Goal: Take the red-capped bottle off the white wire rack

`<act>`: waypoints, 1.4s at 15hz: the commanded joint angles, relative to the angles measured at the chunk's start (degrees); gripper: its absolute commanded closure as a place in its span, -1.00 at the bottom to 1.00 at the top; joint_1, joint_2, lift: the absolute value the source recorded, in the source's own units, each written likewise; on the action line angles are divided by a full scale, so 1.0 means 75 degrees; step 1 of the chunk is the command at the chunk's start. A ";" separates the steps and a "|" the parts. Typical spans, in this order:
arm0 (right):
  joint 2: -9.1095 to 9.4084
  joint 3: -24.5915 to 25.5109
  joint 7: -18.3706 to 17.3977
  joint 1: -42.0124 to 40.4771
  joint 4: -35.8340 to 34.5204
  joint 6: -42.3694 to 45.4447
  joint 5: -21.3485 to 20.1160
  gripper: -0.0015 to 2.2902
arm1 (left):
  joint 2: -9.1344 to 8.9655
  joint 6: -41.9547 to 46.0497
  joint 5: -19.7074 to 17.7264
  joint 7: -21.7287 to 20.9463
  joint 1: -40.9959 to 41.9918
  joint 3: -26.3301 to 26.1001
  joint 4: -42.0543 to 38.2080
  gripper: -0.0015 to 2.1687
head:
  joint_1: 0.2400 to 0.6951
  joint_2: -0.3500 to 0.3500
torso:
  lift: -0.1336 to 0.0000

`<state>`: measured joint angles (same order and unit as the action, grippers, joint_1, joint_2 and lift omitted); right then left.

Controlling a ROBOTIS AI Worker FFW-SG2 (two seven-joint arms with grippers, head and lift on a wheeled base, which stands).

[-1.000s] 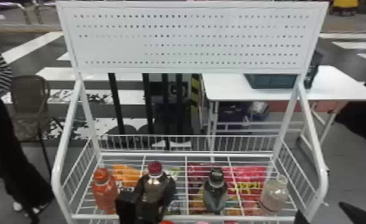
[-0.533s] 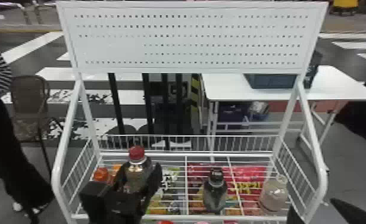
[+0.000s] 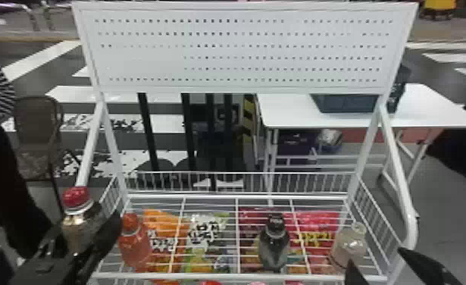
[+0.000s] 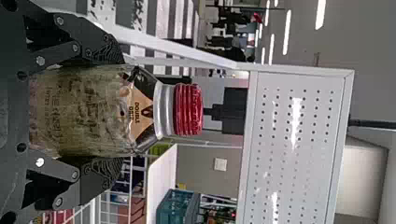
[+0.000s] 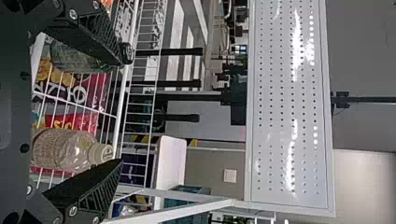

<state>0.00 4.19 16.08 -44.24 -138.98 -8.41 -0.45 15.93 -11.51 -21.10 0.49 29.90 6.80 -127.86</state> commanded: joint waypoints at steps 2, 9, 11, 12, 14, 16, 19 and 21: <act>0.0007 -0.0184 0.0001 0.0016 0.0015 0.0002 -0.0175 -0.87 | -0.0027 -0.0125 -0.0338 -0.0265 0.0596 0.0816 -0.0296 0.98 | 0.14 0.00 | 1.00; 0.0007 -0.0430 -0.0011 -0.0019 -0.0020 -0.0022 -0.0233 -0.87 | -0.0214 0.0813 -0.0338 -0.0452 0.0842 0.1039 -0.0027 0.98 | 0.14 0.00 | 1.00; 0.0007 -0.0407 0.0001 -0.0054 -0.0044 -0.0022 -0.0233 -0.87 | -0.0226 0.0836 -0.0303 -0.0441 0.0842 0.1004 -0.0003 0.98 | 0.14 0.00 | 1.00; 0.0007 -0.0407 0.0001 -0.0066 -0.0055 -0.0022 -0.0222 -0.87 | -0.0226 0.0836 -0.0303 -0.0441 0.0842 0.1004 -0.0015 0.98 | 0.14 0.00 | 1.00; 0.0007 -0.0395 0.0001 -0.0066 -0.0067 -0.0022 -0.0222 -0.87 | -0.0249 0.0836 -0.0292 -0.0441 0.0842 0.0980 -0.0038 0.98 | 0.14 0.00 | 1.00; 0.0007 -0.0407 -0.0011 -0.0054 -0.0102 -0.0045 -0.0233 -0.87 | -0.0284 0.0836 -0.0280 -0.0441 0.0842 0.0957 -0.0050 0.98 | 0.14 0.00 | 1.00; 0.0007 -0.0407 -0.0011 -0.0054 -0.0149 -0.0115 -0.0245 -0.87 | -0.0308 0.0836 -0.0280 -0.0441 0.0830 0.0945 -0.0085 0.98 | 0.14 0.00 | 1.00; 0.0007 -0.0407 0.0001 -0.0054 -0.0161 -0.0162 -0.0245 -0.87 | -0.0296 0.0836 -0.0280 -0.0441 0.0830 0.0945 -0.0097 0.98 | 0.14 0.00 | 1.00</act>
<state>0.00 1.14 16.08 -44.66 -140.13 -9.40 -2.28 13.63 -5.21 -23.20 -2.81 36.13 13.89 -128.53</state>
